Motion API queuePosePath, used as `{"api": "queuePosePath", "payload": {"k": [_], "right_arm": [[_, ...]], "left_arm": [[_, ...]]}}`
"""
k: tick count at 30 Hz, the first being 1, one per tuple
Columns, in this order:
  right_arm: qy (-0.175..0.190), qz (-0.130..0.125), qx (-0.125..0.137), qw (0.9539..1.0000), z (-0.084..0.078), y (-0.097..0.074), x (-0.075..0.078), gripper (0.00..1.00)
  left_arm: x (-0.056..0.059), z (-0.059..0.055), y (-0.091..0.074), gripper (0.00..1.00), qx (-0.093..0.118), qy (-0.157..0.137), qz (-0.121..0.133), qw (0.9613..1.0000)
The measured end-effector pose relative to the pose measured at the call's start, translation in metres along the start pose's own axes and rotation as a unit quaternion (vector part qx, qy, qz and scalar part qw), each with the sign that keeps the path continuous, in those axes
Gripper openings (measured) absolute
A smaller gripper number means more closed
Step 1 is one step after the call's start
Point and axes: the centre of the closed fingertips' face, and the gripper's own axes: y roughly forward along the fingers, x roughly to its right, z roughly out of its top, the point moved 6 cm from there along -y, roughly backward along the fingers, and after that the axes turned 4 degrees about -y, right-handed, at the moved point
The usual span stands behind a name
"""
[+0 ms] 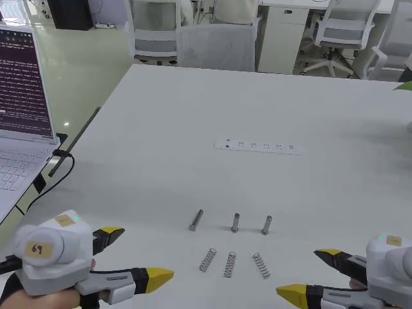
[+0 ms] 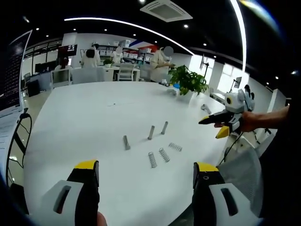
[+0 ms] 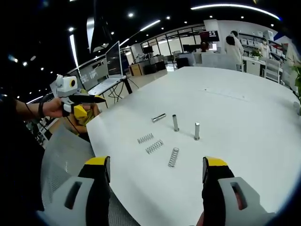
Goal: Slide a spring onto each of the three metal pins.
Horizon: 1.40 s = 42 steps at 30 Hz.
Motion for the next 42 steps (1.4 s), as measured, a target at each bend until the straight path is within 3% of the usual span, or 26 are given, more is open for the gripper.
{"api": "queuePosePath", "payload": {"k": [30, 42], "right_arm": [[0.001, 0.005, -0.006, 1.0, -0.0001, 0.0026, 0.0003, 0.79], [0.003, 0.004, -0.009, 1.0, -0.0021, 0.0024, -0.0007, 0.78]], "left_arm": [[-0.0014, 0.0053, 0.0021, 0.8, 0.005, -0.001, -0.002, 1.0], [-0.0082, -0.0011, 0.0071, 0.78, 0.0, -0.015, 0.002, 0.9999]]}}
